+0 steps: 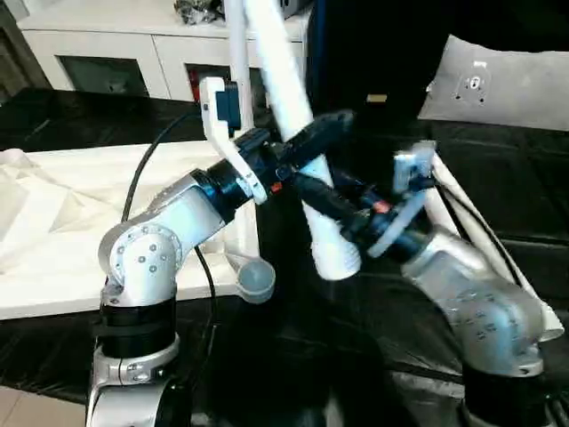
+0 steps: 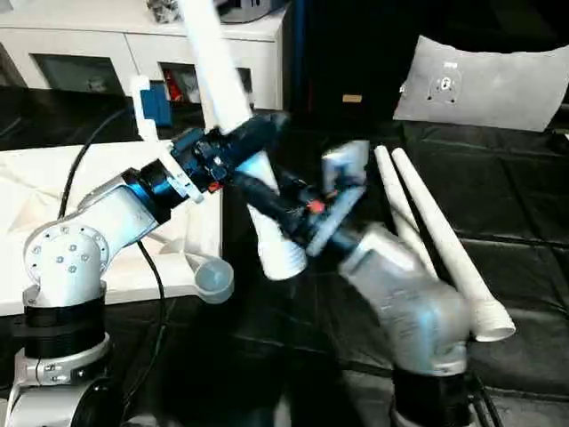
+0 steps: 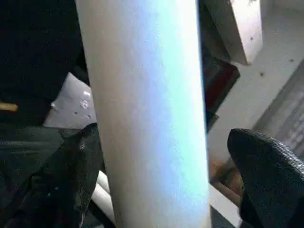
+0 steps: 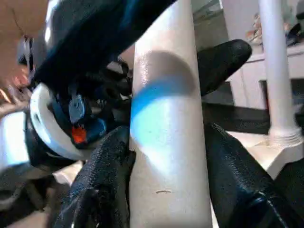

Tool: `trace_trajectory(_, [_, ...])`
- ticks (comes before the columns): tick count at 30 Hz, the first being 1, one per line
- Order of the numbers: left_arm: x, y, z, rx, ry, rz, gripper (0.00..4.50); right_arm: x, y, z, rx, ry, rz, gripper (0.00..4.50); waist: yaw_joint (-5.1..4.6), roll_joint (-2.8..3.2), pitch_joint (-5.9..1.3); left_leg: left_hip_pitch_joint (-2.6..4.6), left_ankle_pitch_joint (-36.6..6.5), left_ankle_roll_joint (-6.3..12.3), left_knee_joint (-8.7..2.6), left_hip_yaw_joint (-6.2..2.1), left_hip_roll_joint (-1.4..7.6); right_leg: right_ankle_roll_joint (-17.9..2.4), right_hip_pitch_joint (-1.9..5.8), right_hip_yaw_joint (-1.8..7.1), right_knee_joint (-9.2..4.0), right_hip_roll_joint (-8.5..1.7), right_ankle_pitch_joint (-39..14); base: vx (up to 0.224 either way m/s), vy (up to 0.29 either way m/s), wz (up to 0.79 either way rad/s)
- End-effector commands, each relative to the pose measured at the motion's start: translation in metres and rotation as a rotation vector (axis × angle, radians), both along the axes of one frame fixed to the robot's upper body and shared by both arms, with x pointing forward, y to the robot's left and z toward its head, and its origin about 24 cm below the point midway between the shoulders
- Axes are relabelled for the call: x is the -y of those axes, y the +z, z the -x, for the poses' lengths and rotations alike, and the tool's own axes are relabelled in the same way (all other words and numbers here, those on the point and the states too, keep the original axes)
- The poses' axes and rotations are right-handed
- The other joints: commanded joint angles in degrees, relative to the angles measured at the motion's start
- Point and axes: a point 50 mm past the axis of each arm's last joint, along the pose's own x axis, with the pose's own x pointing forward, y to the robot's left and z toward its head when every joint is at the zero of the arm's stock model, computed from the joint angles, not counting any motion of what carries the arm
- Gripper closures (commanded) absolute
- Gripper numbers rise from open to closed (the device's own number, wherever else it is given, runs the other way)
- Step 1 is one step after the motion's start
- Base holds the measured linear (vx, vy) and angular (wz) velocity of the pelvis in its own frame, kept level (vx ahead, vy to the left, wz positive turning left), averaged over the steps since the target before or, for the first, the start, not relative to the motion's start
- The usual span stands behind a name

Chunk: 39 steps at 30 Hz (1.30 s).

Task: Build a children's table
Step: Insert table leg to table base

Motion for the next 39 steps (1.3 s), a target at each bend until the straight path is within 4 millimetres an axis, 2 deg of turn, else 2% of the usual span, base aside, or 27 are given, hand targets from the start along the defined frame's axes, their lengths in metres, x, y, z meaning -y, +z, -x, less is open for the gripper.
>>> trace_trajectory(1, [-0.003,0.003,-0.001,0.010,0.055,0.006,0.36,-0.005,0.009,0.003,0.078,-0.021,0.005,2.66,0.29,-0.56,-3.44,0.05,-2.4,0.30,-4.32,-1.06,3.55,-10.1,3.03,2.93,-4.34,-4.82,-4.9,0.000,0.000,0.00])
trace_trajectory(2, [-0.003,0.003,-0.002,0.012,0.077,0.010,0.36,-0.007,0.009,0.003,0.094,-0.028,0.015,2.66,0.20,-0.71,-3.39,0.01,-2.7,0.27,-4.32,-0.98,3.51,-10.0,3.03,2.96,-4.49,-4.79,-5.1,0.000,0.000,0.00])
trace_trajectory(3, [-0.003,0.004,-0.002,0.015,0.094,0.012,0.36,-0.008,0.008,0.003,0.101,-0.032,0.016,2.66,0.29,-0.44,-3.40,-0.02,-2.8,0.20,-4.36,-1.08,3.58,-10.1,3.03,2.96,-4.45,-4.86,-5.2,0.000,0.000,0.00])
trace_trajectory(4, [-0.001,0.004,-0.002,0.017,0.105,0.027,0.36,-0.008,0.006,0.003,0.102,-0.046,0.009,2.66,0.21,-0.62,-3.37,-0.01,-3.0,0.28,-4.37,-1.03,3.60,-9.9,3.03,2.99,-4.52,-4.80,-5.0,0.000,0.000,0.00])
trace_trajectory(6, [0.001,0.005,0.000,0.016,0.095,0.041,0.36,-0.009,0.005,0.003,0.095,-0.049,-0.002,2.66,0.34,-0.55,-3.45,-0.02,-2.8,0.52,-4.34,-1.08,3.59,-10.1,3.09,3.00,-4.41,-4.81,-4.1,0.000,0.000,0.00])
trace_trajectory(8, [0.001,0.003,0.001,0.012,0.098,0.042,0.36,-0.009,0.002,0.002,0.106,-0.075,0.019,2.66,0.34,-0.04,-3.50,-0.02,-2.6,0.57,-4.24,-1.16,3.55,-10.4,3.06,2.96,-4.29,-4.76,-3.2,0.000,0.000,0.00])
trace_trajectory(10, [0.001,0.002,0.000,0.004,0.121,0.030,0.36,-0.008,0.000,0.001,0.135,-0.112,0.065,2.66,0.21,-0.26,-3.43,-0.03,-3.0,0.29,-4.32,-1.15,3.60,-10.4,3.05,2.92,-4.29,-4.66,-2.8,0.000,0.000,0.00])
trace_trajectory(11, [0.001,0.001,-0.002,0.003,0.146,0.011,0.36,-0.009,0.000,-0.001,0.158,-0.140,0.097,2.66,0.23,0.19,-3.46,0.03,-3.2,0.06,-4.32,-1.22,3.57,-10.3,3.04,2.90,-4.22,-4.64,-2.9,0.000,0.000,0.00])
trace_trajectory(14, [0.002,-0.001,-0.006,0.013,0.218,-0.050,0.36,-0.009,-0.001,-0.004,0.205,-0.219,0.146,2.66,-0.12,0.03,-3.35,0.03,-4.8,-0.66,-4.51,-1.27,3.61,-9.6,3.06,2.94,-4.56,-4.62,-4.2,0.000,0.000,0.00])
trace_trajectory(15, [0.002,-0.002,-0.008,0.025,0.256,-0.084,0.36,-0.009,-0.001,-0.005,0.231,-0.236,0.172,2.66,-0.10,0.38,-3.40,0.16,-5.1,-0.71,-4.46,-1.34,3.63,-9.6,3.07,2.97,-4.52,-4.68,-4.4,0.000,0.000,0.00])
trace_trajectory(16, [0.003,-0.002,-0.008,0.053,0.288,-0.122,0.36,-0.010,-0.003,-0.005,0.254,-0.254,0.199,2.66,-0.18,0.12,-3.42,0.03,-4.8,-0.65,-4.47,-1.39,3.67,-9.3,3.17,2.97,-4.53,-4.62,-3.7,0.000,0.000,0.00])
trace_trajectory(20, [0.009,-0.002,-0.004,0.206,0.356,-0.274,0.36,-0.013,-0.007,-0.004,0.325,-0.311,0.258,2.66,-0.36,0.23,-3.48,0.07,-4.5,-0.40,-4.46,-1.42,3.69,-8.8,3.19,3.02,-4.31,-4.66,-1.8,0.000,0.000,0.00])
trace_trajectory(21, [0.010,-0.002,-0.003,0.208,0.365,-0.268,0.43,-0.013,-0.007,-0.005,0.331,-0.327,0.256,2.66,-0.49,-0.01,-3.53,0.00,-4.1,-0.36,-4.34,-1.33,3.72,-9.3,3.27,3.03,-4.18,-4.67,-0.4,0.000,0.000,0.00])
trace_trajectory(23, [0.010,-0.003,-0.001,0.203,0.366,-0.256,0.81,-0.014,-0.007,-0.005,0.328,-0.336,0.244,2.66,-0.53,0.17,-3.55,0.06,-3.8,-0.11,-4.31,-1.28,3.70,-10.3,3.22,2.97,-3.98,-4.61,0.9,0.000,0.000,0.00])
trace_trajectory(24, [0.011,-0.003,-0.001,0.206,0.366,-0.262,0.81,-0.014,-0.008,-0.005,0.331,-0.338,0.246,2.66,-0.55,0.16,-3.49,0.08,-4.3,-0.04,-4.34,-1.27,3.68,-10.7,3.22,2.99,-4.04,-4.60,0.7,0.000,0.000,0.00])
trace_trajectory(26, [0.012,-0.007,0.001,0.205,0.365,-0.281,0.79,-0.017,-0.012,-0.004,0.349,-0.332,0.273,2.66,-0.57,0.11,-3.40,0.09,-5.5,0.06,-4.44,-1.28,3.81,-11.1,3.16,2.98,-4.10,-4.66,-0.8,0.000,0.000,0.00])
trace_trajectory(29, [0.013,-0.008,0.001,0.201,0.373,-0.284,1.24,-0.018,-0.015,-0.004,0.360,-0.335,0.283,2.66,-0.61,0.09,-3.29,0.12,-6.6,0.03,-4.50,-1.25,3.81,-11.1,3.12,3.05,-4.28,-4.68,-2.8,0.000,0.000,0.00])
trace_trajectory(31, [0.012,-0.010,0.003,0.191,0.384,-0.261,1.21,-0.017,-0.016,-0.005,0.370,-0.353,0.283,2.66,-0.68,0.08,-3.32,0.07,-6.4,0.17,-4.49,-1.27,3.82,-11.1,3.11,3.08,-4.27,-4.65,-2.5,0.000,0.000,0.00])
trace_trajectory(33, [0.012,-0.011,0.004,0.166,0.380,-0.228,1.51,-0.017,-0.017,-0.005,0.373,-0.361,0.286,2.66,-0.70,0.10,-3.38,0.02,-5.9,0.33,-4.42,-1.27,3.77,-11.3,3.17,3.06,-4.17,-4.64,-1.2,0.000,0.000,0.00])
trace_trajectory(37, [0.012,-0.010,0.005,0.112,0.372,-0.152,1.71,-0.016,-0.018,-0.006,0.375,-0.368,0.292,2.66,-0.67,0.00,-3.42,0.00,-5.5,0.76,-4.26,-1.18,3.71,-12.1,3.24,3.05,-4.05,-4.61,-0.2,0.000,0.000,0.00])
trace_trajectory(39, [0.011,-0.009,0.007,0.085,0.370,-0.109,1.99,-0.015,-0.019,-0.007,0.376,-0.374,0.295,2.66,-0.68,-0.04,-3.40,-0.02,-5.5,1.20,-4.25,-1.21,3.74,-12.3,3.21,3.01,-4.10,-4.61,-0.3,0.000,0.000,0.00])
